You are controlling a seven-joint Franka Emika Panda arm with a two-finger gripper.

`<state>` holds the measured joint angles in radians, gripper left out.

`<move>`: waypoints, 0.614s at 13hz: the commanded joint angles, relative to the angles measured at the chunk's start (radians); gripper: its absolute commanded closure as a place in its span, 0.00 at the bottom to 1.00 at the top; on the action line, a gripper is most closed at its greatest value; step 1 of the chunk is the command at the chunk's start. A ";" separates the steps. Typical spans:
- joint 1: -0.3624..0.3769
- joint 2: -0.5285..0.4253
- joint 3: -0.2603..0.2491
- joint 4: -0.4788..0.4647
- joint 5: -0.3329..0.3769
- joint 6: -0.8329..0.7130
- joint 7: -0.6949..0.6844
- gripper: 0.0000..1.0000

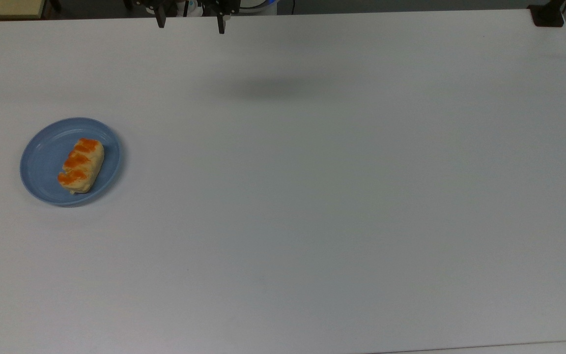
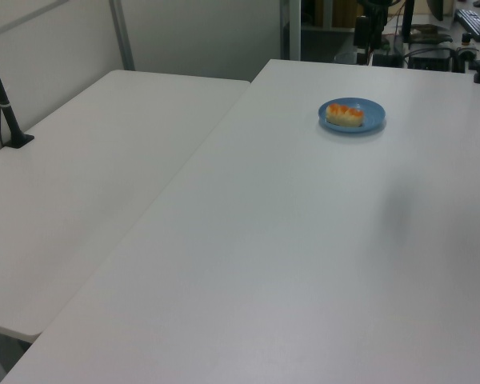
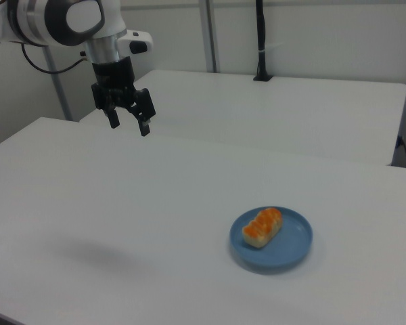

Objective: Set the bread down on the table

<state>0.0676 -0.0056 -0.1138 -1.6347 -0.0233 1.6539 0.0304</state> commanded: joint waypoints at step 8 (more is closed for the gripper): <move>-0.015 -0.014 0.008 -0.008 0.002 0.006 0.009 0.00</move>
<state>0.0661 -0.0056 -0.1137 -1.6341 -0.0233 1.6539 0.0304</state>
